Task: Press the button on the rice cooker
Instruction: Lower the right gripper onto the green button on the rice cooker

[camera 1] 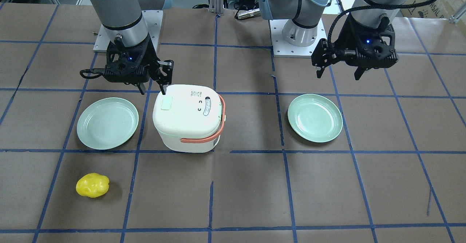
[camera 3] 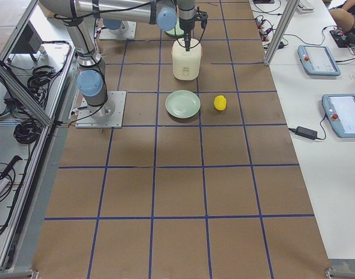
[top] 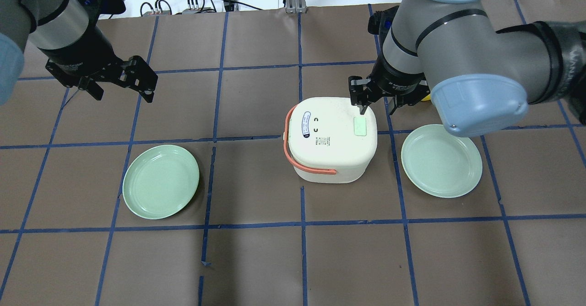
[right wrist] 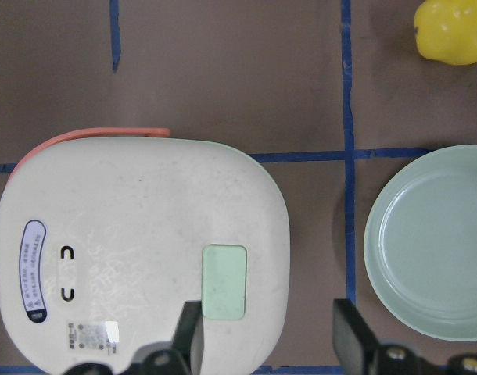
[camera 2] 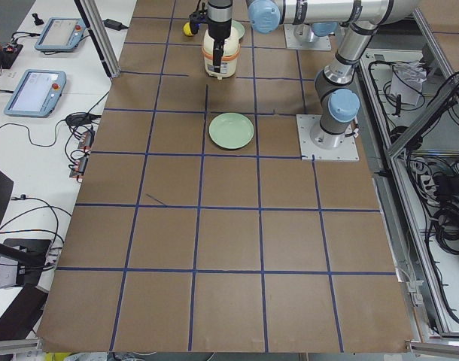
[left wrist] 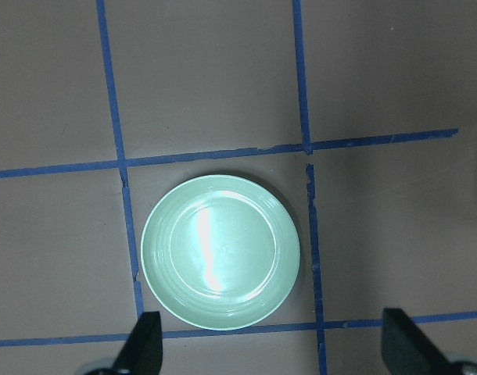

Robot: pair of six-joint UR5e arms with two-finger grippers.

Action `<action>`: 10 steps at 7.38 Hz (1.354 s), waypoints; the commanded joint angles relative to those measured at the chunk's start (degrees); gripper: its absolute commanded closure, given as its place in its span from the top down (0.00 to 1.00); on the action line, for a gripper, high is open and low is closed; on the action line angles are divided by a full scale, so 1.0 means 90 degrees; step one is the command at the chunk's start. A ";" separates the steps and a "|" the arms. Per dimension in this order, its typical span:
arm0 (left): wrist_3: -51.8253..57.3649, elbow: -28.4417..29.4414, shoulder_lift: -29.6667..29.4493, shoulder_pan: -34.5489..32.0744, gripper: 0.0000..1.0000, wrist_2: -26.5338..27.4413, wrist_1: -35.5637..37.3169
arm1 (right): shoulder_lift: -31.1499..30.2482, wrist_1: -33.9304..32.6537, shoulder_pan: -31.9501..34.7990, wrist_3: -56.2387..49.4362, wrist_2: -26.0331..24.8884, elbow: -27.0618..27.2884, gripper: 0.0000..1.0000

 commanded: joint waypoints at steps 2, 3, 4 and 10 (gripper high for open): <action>0.0003 0.0000 0.0000 0.0000 1.00 0.0000 0.0000 | 0.0318 -0.0276 0.0044 -0.0224 0.0065 0.0018 0.09; -0.0007 0.0000 0.0000 0.0000 1.00 0.0000 0.0000 | 0.0337 -0.0278 0.0044 -0.0225 0.0075 0.0028 0.09; 0.0003 0.0000 0.0000 0.0000 1.00 0.0000 0.0000 | 0.0367 -0.0278 0.0044 -0.0225 0.0085 0.0028 0.09; 0.0003 0.0000 0.0000 0.0000 1.00 0.0000 0.0000 | 0.0523 -0.0356 0.0044 -0.0264 0.0300 0.0184 0.09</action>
